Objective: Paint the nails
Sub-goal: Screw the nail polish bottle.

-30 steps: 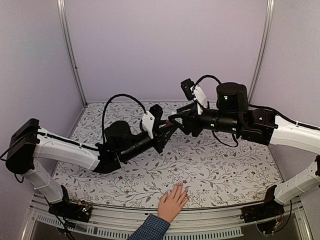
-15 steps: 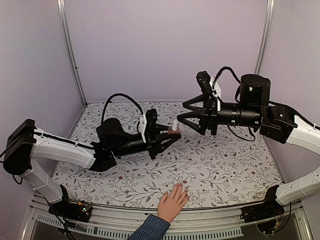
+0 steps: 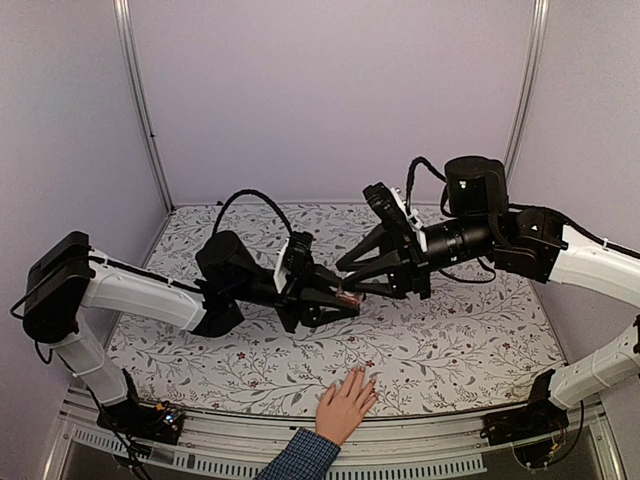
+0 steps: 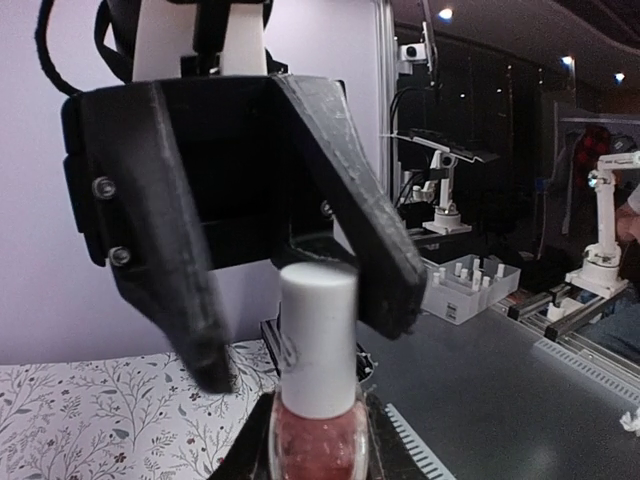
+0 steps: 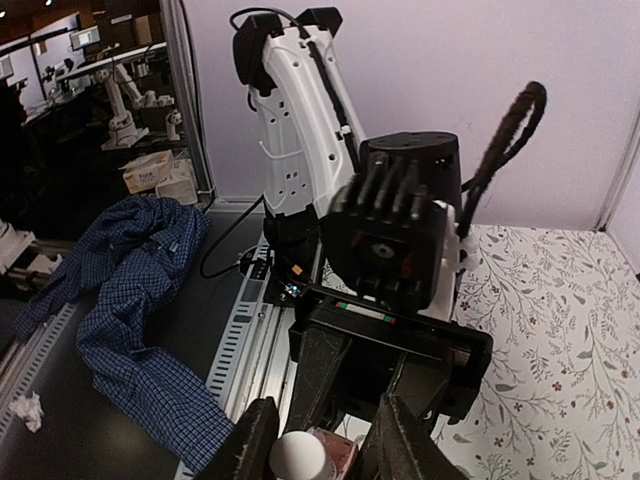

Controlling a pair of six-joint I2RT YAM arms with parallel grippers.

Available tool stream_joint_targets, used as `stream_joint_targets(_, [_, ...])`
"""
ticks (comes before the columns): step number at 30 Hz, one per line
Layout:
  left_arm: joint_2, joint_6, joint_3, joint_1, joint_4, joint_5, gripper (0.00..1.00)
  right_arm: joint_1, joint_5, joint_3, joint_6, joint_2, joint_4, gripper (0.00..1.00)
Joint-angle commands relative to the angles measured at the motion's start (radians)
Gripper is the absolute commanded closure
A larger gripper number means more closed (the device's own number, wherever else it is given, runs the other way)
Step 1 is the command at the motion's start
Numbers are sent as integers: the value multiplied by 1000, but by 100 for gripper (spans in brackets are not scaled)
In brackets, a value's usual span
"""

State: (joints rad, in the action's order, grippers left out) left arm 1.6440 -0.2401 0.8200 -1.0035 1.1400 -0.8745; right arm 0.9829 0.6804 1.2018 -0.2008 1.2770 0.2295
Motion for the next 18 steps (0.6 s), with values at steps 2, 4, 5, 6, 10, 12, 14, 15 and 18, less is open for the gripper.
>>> stream_joint_targets(2, [11,-93,9,30,148,-102,100,-2,81,34,-20,17,13,81])
stream_joint_targets(4, [9,-129,-8,44,201,-96,100,-3,77,36,-19,20,17,97])
stream_joint_targets(5, [6,-146,-17,53,224,-84,100,-3,75,37,-15,20,17,100])
stream_joint_targets(6, [4,-166,-30,65,253,-66,100,-2,73,38,-11,21,20,100])
stream_joint_targets(10, [-7,-195,-57,94,296,-24,100,-3,59,41,-1,25,25,100])
stream_joint_targets(12, [-15,-188,-67,104,278,22,100,0,33,42,9,26,24,100])
stream_joint_targets(14, [-32,-146,-71,106,214,88,100,-1,-8,39,23,23,17,100])
stream_joint_targets(15, [-42,-125,-72,106,182,125,100,0,-28,38,35,23,14,100])
stream_joint_targets(18, [-61,-83,-81,106,121,232,100,0,-85,38,58,32,11,100])
